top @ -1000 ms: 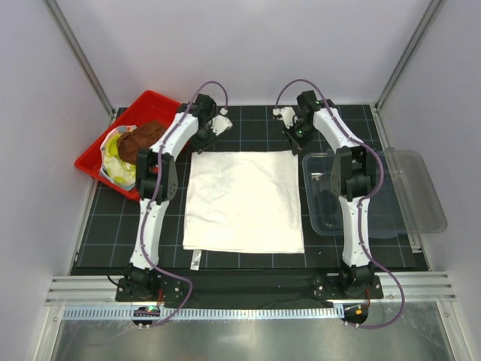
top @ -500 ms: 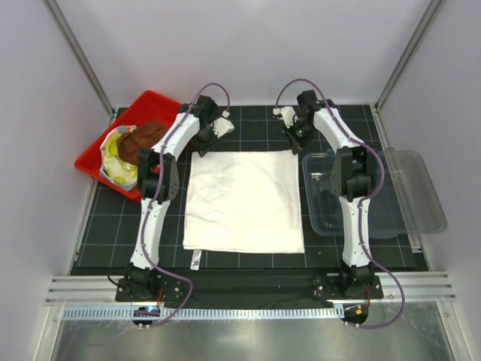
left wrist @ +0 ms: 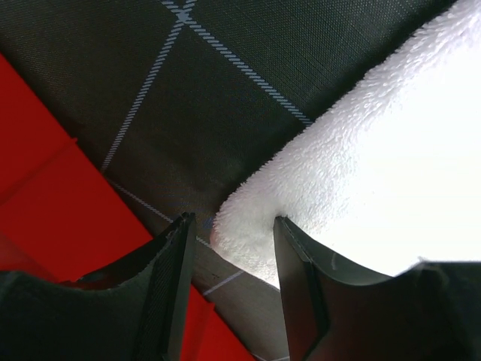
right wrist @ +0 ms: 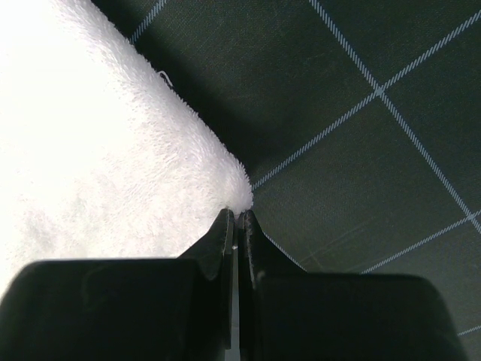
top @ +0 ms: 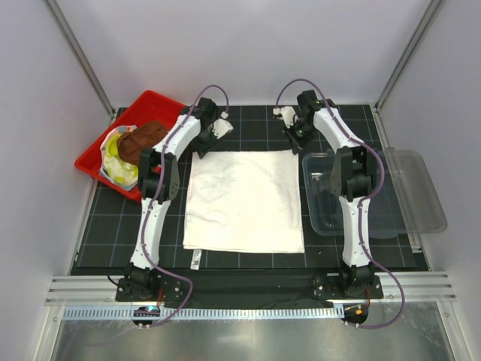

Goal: Fold and stack the towels
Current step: Fold the towel

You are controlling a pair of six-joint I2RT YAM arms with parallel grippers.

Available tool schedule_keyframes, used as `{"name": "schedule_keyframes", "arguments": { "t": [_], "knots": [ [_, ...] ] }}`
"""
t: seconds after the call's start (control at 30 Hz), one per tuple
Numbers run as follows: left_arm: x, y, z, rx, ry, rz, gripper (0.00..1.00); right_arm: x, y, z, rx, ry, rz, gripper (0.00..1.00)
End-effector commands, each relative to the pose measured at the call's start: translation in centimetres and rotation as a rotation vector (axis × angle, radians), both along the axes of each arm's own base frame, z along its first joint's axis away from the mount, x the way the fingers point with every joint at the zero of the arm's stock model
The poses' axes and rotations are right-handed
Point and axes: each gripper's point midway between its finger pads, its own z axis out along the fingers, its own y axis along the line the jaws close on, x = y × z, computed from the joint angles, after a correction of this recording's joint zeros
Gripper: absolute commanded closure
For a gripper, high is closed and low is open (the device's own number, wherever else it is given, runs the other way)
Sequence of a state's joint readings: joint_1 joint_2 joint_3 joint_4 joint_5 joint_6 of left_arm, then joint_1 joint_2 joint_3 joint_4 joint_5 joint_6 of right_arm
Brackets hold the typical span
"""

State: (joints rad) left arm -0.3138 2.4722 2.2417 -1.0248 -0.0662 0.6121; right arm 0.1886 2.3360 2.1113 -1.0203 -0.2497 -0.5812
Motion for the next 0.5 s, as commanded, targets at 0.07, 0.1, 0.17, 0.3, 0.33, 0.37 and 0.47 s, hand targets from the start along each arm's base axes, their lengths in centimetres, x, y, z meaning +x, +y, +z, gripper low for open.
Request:
{"name": "schedule_keyframes", "arguments": {
  "t": [0.07,0.1,0.17,0.3,0.33,0.37,0.47],
  "knots": [
    [0.0,-1.4,1.0,-0.112,0.027,-0.006,0.52,1.3,-0.5,3.3,-0.005,-0.101,0.001,0.99],
    [0.0,-1.4,0.9,-0.118,0.033,-0.005,0.53,1.3,-0.5,3.2,-0.006,-0.099,-0.001,0.99],
    [-0.7,-1.3,0.2,-0.112,0.070,-0.001,0.55,1.2,-0.6,3.1,-0.010,-0.095,-0.002,0.99],
    [-1.1,-0.7,-0.7,-0.082,0.088,0.013,0.59,1.4,-0.6,3.1,-0.015,-0.099,-0.006,0.99],
    [-1.0,-0.4,-0.8,-0.066,0.082,0.019,0.60,1.3,-0.6,3.1,-0.014,-0.097,-0.005,0.99],
    [-0.6,-0.3,-0.7,-0.065,0.063,0.025,0.60,1.3,-0.6,3.1,-0.013,-0.097,-0.003,0.99],
    [-0.2,0.1,-0.7,-0.044,0.028,0.035,0.56,1.3,-0.6,3.3,-0.012,-0.100,-0.005,0.99]
  ]
}}
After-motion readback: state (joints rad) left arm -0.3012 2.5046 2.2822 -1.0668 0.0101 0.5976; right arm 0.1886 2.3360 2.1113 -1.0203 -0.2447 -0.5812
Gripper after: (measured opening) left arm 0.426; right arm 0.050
